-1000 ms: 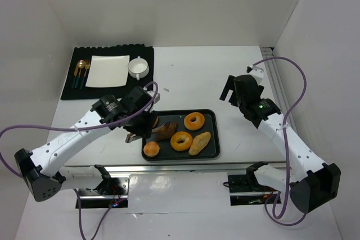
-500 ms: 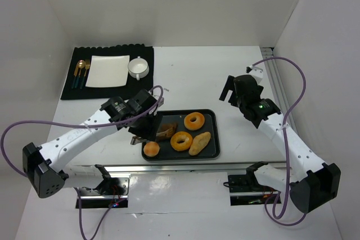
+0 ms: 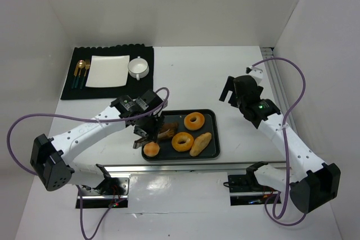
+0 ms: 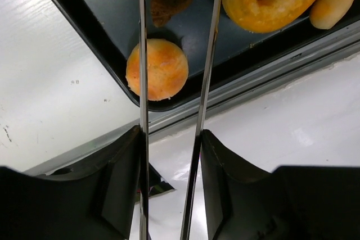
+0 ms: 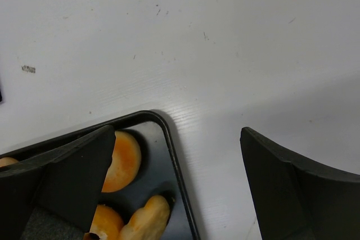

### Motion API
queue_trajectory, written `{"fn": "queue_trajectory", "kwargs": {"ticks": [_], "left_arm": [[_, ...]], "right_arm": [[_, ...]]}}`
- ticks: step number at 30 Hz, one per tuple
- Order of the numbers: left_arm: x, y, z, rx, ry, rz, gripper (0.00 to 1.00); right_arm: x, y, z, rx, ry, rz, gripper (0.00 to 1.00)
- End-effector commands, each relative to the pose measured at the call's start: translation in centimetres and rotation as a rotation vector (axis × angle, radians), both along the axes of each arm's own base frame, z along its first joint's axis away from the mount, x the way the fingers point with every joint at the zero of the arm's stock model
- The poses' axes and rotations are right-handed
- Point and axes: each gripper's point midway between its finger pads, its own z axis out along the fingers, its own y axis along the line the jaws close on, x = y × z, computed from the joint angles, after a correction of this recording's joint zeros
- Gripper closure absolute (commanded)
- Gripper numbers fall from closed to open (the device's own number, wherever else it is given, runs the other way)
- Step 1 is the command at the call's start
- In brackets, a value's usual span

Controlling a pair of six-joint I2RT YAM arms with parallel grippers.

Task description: Place the bread

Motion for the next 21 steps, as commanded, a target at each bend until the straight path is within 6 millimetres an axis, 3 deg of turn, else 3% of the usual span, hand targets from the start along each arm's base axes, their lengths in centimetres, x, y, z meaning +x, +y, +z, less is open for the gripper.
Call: {"fn": "queue_trajectory", "kwargs": {"ticks": [1,5,8,15,17,19,20,21], "left_arm": [[1.0,-0.8,0.6,-0.030,-0.022,0.017,0.61],[1.7,-0.2,3.2,-0.035,-0.079,0.040,0.64],[3.1,0.9,6.3,-0.051,-0.150,0.096,0.64],[6.9,3.7,8.1,-0.107,-0.263,0.260,0.72],[9.2,4.8,9.6,-0.127,-0.356,0.340,0.72],[12.0,8.1,11.0,-0.104,-0.488,0.487,0.72],[14.4,9.6,11.8,-0.123,-0.568,0.566,0.72],[15.2,10.6,12.3,-0.137,-0.605,0.605,0.72]], "right_arm": [[0.0,-0.2,0.7,0.001,-0.026,-0.004,0.01],[0.0,-0.2,0.7,0.001,-0.026,-0.004,0.01],[0.0,-0.2,0.7,0.001,-0.026,-0.004,0.01],[0.1,0.1,0.6,0.010,-0.032,0.005,0.01],[0.2,0.1,0.3,0.007,-0.024,0.005,0.01],[0.2,0.1,0.3,0.007,-0.024,0.005,0.01],[0.2,0.1,0.3,0.007,-0.024,0.005,0.01],[0.2,0.2,0.3,0.012,-0.022,0.012,0.01]]}}
